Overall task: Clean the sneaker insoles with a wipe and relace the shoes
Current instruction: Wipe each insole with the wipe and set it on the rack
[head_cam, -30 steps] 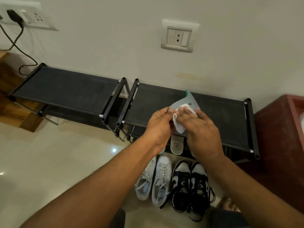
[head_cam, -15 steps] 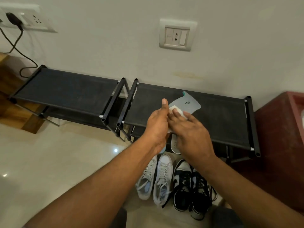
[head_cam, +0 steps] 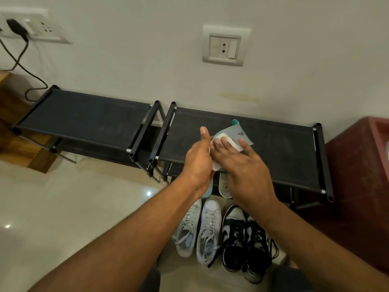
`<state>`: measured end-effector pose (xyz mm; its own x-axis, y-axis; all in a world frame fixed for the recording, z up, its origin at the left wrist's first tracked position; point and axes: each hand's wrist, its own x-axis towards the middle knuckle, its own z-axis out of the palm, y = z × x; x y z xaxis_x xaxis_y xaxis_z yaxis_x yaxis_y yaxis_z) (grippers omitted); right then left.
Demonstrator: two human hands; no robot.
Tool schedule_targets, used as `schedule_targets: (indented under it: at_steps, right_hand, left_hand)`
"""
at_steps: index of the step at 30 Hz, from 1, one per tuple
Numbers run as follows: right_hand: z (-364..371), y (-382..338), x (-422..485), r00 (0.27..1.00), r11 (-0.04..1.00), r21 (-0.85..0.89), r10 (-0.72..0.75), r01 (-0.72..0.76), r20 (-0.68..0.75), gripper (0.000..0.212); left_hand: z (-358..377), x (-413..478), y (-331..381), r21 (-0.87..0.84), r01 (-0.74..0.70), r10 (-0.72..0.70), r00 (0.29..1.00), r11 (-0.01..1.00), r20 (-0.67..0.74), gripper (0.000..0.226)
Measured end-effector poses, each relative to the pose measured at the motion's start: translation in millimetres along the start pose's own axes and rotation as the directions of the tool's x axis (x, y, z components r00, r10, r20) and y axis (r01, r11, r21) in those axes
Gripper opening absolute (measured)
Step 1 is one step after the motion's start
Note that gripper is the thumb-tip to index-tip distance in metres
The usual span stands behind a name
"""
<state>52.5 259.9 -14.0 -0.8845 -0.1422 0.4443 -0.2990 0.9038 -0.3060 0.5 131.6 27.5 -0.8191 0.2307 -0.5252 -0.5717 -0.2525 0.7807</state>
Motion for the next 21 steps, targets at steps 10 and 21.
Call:
schedule_targets:
  at_steps: [10,21]
  right_hand:
    - [-3,10,5,0.992,0.994,0.028,0.109,-0.107,-0.059,0.050]
    - [0,-4,2,0.996,0.994,0.074,0.087,-0.085,-0.027,0.048]
  left_hand:
    - [1,1,-4,0.027,-0.013,0.012,0.999,1.000,0.038,0.070]
    - [-4,5,-3,0.024,-0.033,0.032,0.999,0.999,0.033,0.071]
